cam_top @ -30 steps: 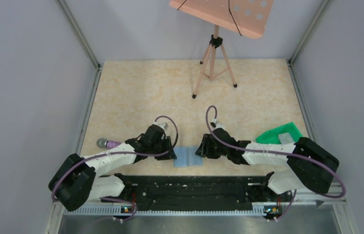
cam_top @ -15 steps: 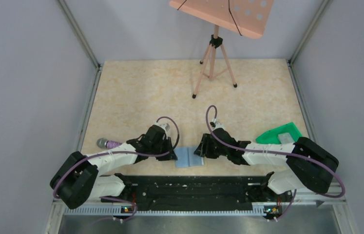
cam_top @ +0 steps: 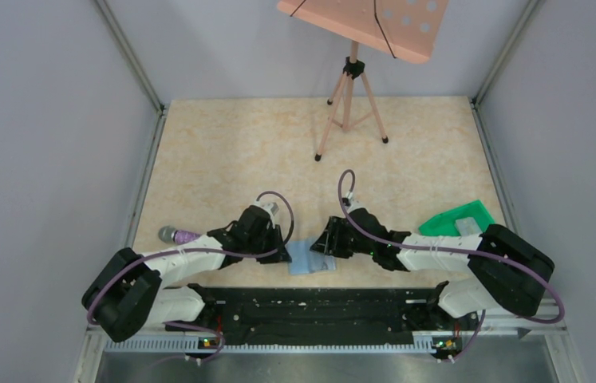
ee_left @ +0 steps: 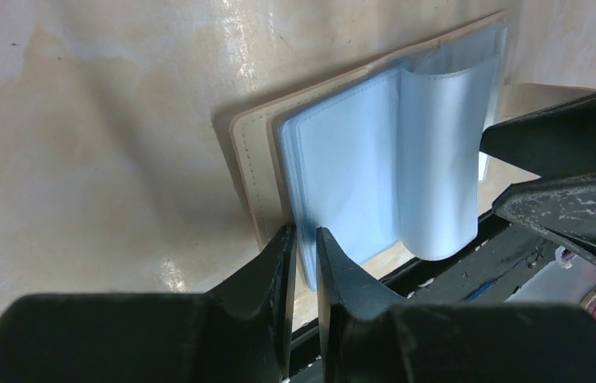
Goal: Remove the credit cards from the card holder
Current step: Remove the credit card from the card holder.
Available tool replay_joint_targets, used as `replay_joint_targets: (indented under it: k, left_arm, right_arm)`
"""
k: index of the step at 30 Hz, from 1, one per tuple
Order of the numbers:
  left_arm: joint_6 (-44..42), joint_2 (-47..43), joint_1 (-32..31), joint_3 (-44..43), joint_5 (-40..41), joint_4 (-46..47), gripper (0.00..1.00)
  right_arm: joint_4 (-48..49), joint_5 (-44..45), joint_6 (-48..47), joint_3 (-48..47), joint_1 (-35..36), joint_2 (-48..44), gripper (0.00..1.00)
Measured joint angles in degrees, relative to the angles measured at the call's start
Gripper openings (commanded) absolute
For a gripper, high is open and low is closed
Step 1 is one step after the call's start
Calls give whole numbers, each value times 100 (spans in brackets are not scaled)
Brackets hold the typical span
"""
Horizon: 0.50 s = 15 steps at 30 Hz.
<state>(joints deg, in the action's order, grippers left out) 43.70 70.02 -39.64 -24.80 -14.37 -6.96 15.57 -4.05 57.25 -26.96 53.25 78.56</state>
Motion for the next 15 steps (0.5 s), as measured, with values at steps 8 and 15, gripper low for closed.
replay_joint_targets:
  k: [8, 15]
  left_arm:
    - [149, -125, -13, 111, -50, 85, 20]
    - [229, -883, -15, -17, 481, -627, 31]
  right_arm:
    - [566, -352, 157, -9, 70, 260, 43]
    - [651, -501, 240, -205, 273, 645, 43]
